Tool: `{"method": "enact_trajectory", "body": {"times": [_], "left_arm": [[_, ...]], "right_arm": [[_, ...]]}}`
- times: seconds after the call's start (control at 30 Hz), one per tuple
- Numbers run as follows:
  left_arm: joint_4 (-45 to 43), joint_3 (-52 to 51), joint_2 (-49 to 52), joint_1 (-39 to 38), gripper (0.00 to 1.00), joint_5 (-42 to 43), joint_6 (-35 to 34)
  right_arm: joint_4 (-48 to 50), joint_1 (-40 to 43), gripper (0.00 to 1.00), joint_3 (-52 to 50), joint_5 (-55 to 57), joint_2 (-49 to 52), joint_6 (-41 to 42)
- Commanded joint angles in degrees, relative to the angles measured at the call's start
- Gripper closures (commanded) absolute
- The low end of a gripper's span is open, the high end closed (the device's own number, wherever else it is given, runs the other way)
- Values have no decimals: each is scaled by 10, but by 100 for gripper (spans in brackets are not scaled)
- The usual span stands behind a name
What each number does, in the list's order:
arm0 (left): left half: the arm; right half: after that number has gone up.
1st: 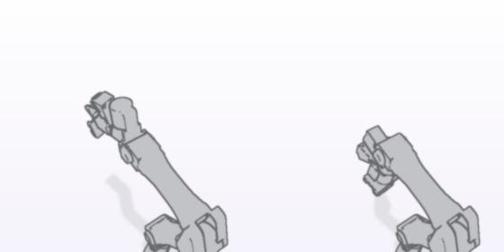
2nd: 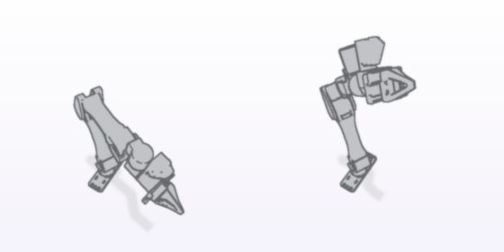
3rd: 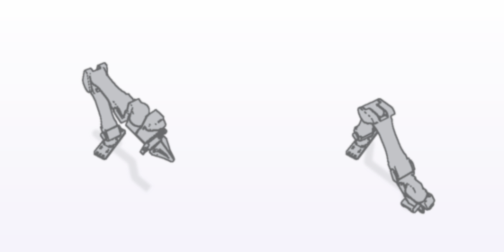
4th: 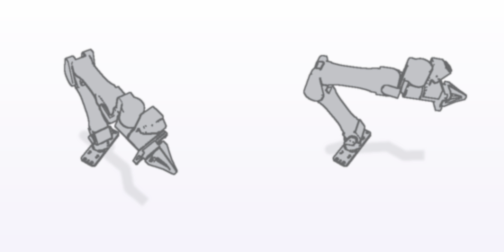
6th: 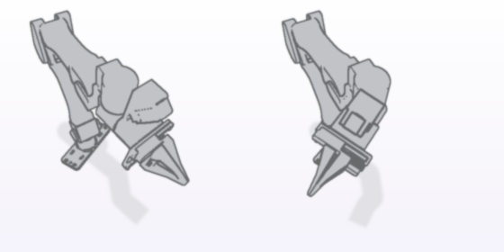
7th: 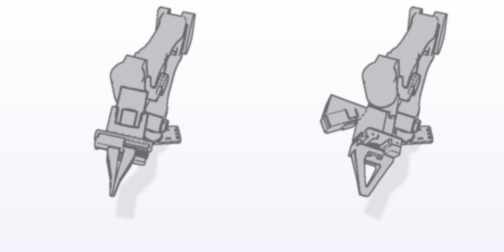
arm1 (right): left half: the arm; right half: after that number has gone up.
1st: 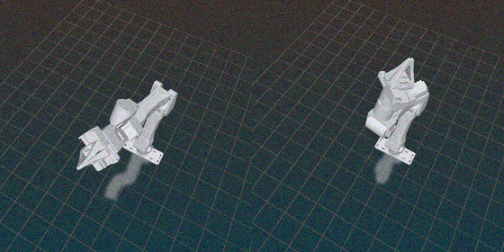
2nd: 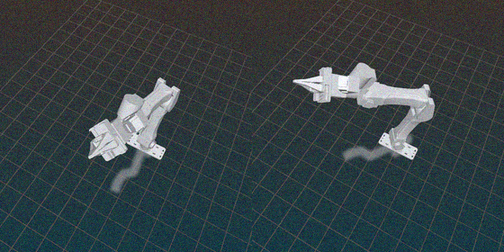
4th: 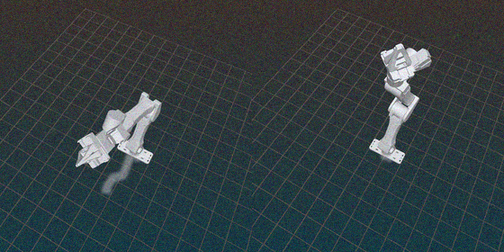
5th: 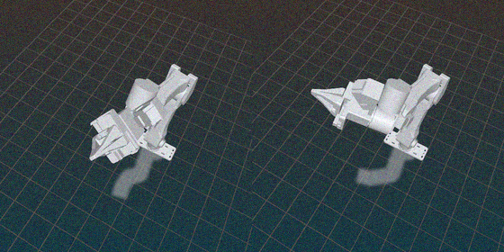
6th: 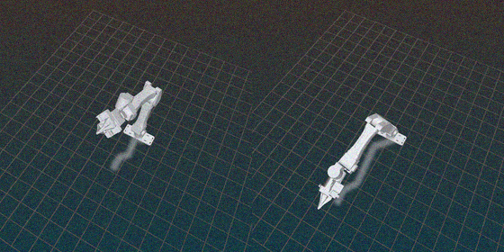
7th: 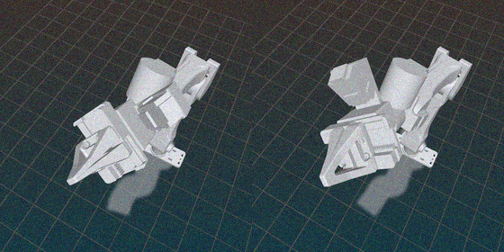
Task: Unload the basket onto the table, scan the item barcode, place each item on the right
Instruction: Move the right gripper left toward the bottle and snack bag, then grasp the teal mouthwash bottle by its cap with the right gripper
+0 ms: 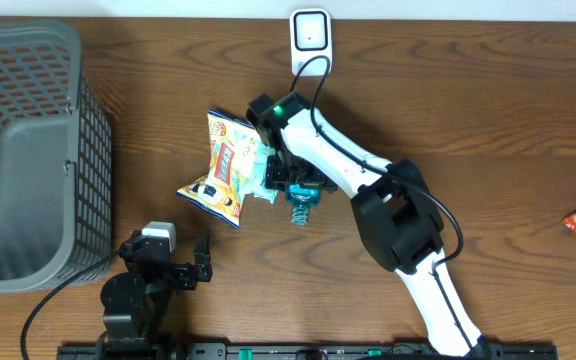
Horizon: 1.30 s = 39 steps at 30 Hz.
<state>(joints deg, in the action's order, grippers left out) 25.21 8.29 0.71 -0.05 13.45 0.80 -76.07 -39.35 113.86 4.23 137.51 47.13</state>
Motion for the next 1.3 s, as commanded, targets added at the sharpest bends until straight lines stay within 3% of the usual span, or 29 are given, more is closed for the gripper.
{"method": "enact_trajectory", "body": {"times": [0.0, 0.17, 0.27, 0.37, 0.47, 0.53, 0.7, 1.0, 1.27], "left_arm": [[10, -8, -1, 2, 1, 5, -5], [10, -8, -1, 2, 1, 5, -5], [10, -8, -1, 2, 1, 5, -5], [10, -8, -1, 2, 1, 5, -5], [10, -8, -1, 2, 1, 5, -5], [9, -8, -1, 2, 1, 5, -5], [10, -8, -1, 2, 1, 5, -5], [10, -8, -1, 2, 1, 5, -5], [10, -8, -1, 2, 1, 5, -5]], "right_arm": [[21, -5, 5, -38, 0, -7, 11], [32, -4, 39, -44, 0, -7, 10], [41, -4, 42, -44, 0, -7, 10], [38, -4, 51, -44, -3, -7, 10], [25, -3, 53, -44, -15, -9, -5], [12, 5, 53, -43, -52, -13, -46], [-49, 44, 68, -30, -142, -35, -155], [-131, 113, 61, -30, -181, -111, -246], [-121, 127, 35, -30, -143, -144, -275]]}}
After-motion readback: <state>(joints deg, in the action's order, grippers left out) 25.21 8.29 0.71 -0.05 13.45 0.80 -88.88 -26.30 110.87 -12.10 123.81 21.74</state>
